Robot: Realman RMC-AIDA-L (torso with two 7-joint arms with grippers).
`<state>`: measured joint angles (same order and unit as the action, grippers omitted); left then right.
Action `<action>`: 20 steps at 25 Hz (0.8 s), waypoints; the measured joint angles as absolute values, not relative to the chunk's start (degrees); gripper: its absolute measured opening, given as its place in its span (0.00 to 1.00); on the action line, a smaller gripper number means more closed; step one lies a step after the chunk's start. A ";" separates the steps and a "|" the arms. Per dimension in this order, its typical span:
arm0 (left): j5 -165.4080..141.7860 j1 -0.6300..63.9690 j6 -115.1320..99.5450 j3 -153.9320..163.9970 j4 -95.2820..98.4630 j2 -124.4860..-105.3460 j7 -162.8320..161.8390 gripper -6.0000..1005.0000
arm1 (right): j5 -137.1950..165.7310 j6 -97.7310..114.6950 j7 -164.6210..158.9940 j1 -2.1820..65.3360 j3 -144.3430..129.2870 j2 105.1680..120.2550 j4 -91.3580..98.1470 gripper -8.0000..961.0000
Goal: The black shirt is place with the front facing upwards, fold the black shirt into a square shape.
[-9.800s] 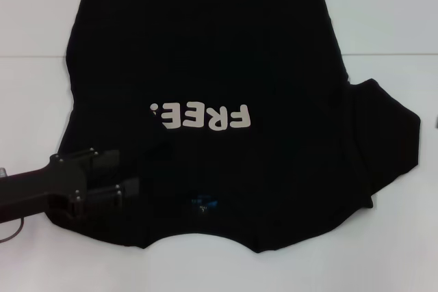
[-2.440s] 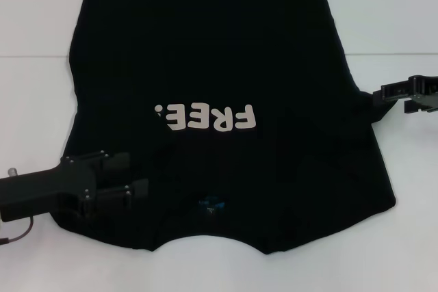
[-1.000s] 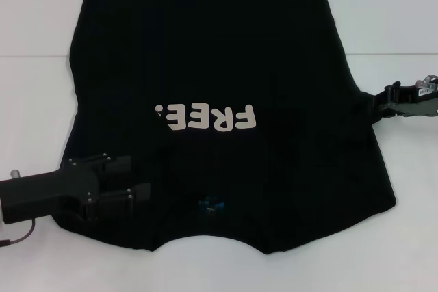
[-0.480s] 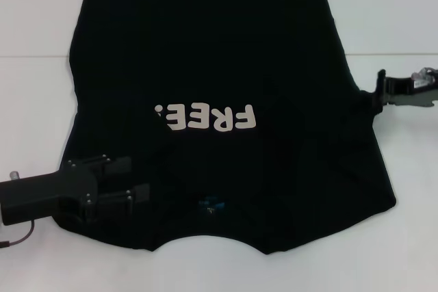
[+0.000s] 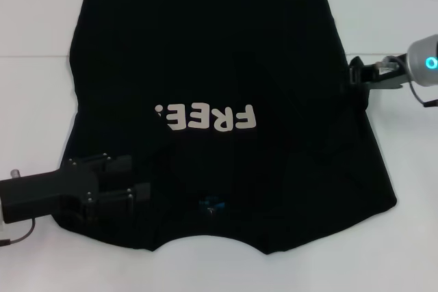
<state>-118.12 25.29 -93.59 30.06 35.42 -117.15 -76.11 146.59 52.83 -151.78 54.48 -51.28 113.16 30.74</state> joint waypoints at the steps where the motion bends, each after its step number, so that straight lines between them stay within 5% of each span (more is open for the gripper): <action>1: -118.12 25.30 -93.56 30.06 35.42 -117.15 -76.11 0.76 | 146.60 52.20 -151.78 54.65 -51.48 113.36 30.65 0.04; 8: -118.12 25.26 -93.56 30.06 35.42 -117.15 -76.12 0.76 | 145.41 48.80 -150.74 54.39 -51.32 114.41 30.87 0.04; 14: -118.10 25.06 -93.32 29.72 35.39 -117.15 -76.14 0.77 | 134.52 47.44 -144.96 51.82 -50.89 114.19 30.56 0.16; 16: -117.86 25.00 -93.30 29.49 35.29 -117.15 -76.57 0.77 | 129.82 47.41 -142.52 50.31 -50.16 113.80 30.53 0.40; 20: -117.64 24.99 -93.50 28.35 35.24 -116.77 -81.82 0.77 | 122.02 50.61 -134.04 46.68 -48.61 113.42 31.29 0.49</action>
